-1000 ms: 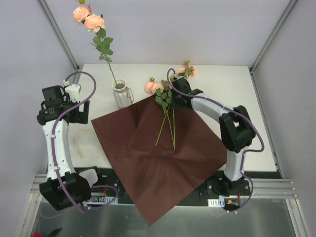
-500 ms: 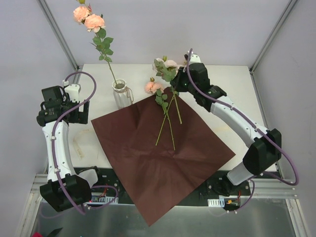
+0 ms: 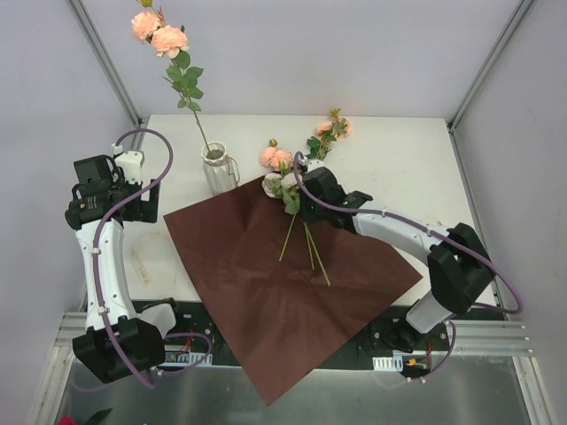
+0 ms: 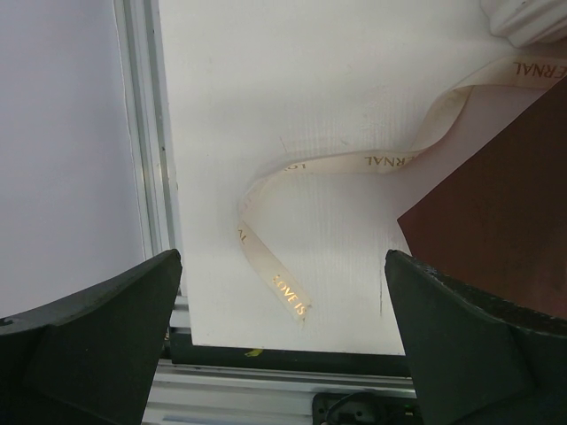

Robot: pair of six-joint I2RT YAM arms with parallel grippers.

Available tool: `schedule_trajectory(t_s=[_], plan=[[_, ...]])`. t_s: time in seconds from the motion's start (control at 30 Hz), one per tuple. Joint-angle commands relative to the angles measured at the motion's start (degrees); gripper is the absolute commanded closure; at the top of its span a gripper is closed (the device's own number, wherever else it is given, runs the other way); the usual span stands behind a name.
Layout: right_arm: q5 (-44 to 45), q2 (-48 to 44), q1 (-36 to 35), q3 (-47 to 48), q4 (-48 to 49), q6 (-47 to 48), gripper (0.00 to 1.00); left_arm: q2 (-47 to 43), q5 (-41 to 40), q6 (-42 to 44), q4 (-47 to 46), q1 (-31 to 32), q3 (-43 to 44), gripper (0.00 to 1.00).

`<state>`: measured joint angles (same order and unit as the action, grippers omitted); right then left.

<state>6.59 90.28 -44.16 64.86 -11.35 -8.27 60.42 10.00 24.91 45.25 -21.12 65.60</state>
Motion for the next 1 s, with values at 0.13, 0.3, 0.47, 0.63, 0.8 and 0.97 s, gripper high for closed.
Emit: schedule_trajectory(t_s=[0.13, 0.3, 0.47, 0.63, 0.8, 0.97], plan=[[2.55, 4.11, -2.42, -0.44, -1.21, 3.44, 0.31, -0.83, 0.46, 0.67, -0.78, -0.76, -0.48, 0.01], [1.85, 8.15, -2.51, 2.63, -2.88, 5.37, 0.25, -0.75, 0.20, 0.67, -0.87, -0.76, -0.48, 0.01], [1.32, 12.54, -2.51, 6.50, -5.25, 6.95, 0.34, -1.18, -0.24, 1.11, -0.87, -0.85, -0.65, 0.01], [0.36, 14.57, -2.51, 7.39, -5.87, 7.04, 0.45, -1.10, -0.42, 1.55, -0.87, -1.02, -0.83, 0.01], [-0.78, 14.92, -2.51, 5.81, -4.99, 6.08, 0.51, -0.75, -0.07, 1.20, -0.96, -1.02, -1.09, 0.01], [-1.75, 17.03, -2.51, 6.07, -4.73, 5.81, 0.53, -0.40, -0.07, 1.11, -1.05, -1.11, -0.83, 0.01]])
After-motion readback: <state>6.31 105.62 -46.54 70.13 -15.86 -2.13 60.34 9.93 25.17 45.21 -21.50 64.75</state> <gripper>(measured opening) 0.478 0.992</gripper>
